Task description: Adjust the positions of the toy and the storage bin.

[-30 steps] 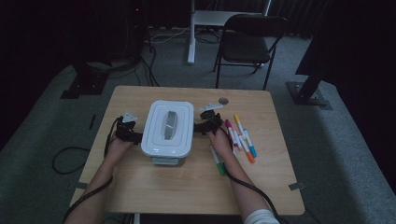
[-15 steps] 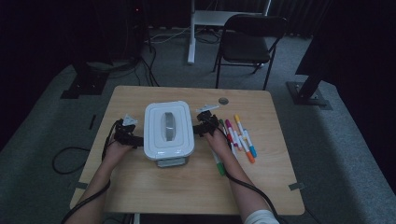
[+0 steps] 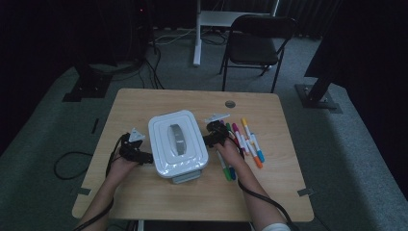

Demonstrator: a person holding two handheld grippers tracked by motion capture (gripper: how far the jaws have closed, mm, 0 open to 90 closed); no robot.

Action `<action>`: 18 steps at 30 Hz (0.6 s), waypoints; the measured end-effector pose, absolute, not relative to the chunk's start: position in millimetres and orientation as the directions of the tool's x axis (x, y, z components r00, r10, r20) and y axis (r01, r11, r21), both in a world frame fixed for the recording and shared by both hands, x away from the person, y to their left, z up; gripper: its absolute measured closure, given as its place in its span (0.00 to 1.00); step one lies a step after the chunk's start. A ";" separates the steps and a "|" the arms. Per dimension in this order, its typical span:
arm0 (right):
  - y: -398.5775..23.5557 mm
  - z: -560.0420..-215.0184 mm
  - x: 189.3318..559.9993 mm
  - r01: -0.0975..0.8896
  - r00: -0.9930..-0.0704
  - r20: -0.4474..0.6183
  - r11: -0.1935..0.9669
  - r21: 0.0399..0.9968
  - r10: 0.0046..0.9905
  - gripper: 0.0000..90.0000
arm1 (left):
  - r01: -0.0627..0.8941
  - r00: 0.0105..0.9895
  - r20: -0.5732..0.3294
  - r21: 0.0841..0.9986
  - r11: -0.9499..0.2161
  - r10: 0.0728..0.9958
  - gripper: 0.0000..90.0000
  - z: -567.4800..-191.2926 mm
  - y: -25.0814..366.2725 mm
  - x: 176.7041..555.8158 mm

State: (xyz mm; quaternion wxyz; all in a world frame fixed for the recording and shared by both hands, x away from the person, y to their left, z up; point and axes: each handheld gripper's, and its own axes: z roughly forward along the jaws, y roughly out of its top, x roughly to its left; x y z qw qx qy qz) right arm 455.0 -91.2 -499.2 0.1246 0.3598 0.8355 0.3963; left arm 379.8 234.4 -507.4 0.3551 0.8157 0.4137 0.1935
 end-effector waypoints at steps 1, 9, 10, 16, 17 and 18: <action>-92.9 -500.0 453.0 0.501 -0.717 0.084 0.429 0.752 0.692 0.26 | 0.537 0.586 0.012 0.743 -0.399 0.810 0.01 -508.4 232.2 371.2; -101.3 -503.8 437.7 0.474 -0.773 0.095 0.472 0.743 0.627 0.26 | 0.510 0.603 0.036 0.751 -0.419 0.797 0.01 -507.8 222.1 339.0; -101.3 -503.8 437.7 0.474 -0.773 0.095 0.472 0.743 0.627 0.26 | 0.510 0.603 0.036 0.751 -0.419 0.797 0.01 -507.8 222.1 339.0; -107.6 -503.7 428.4 0.426 -0.823 0.084 0.512 0.746 0.562 0.26 | 0.507 0.617 0.026 0.752 -0.422 0.787 0.01 -508.4 212.8 315.0; -108.7 -503.6 427.4 0.418 -0.831 0.080 0.522 0.744 0.550 0.26 | 0.505 0.623 0.024 0.751 -0.426 0.782 0.01 -508.3 211.0 311.6; -110.2 -503.1 426.6 0.406 -0.841 0.075 0.533 0.742 0.536 0.26 | 0.505 0.630 0.019 0.750 -0.428 0.776 0.01 -508.0 209.1 308.4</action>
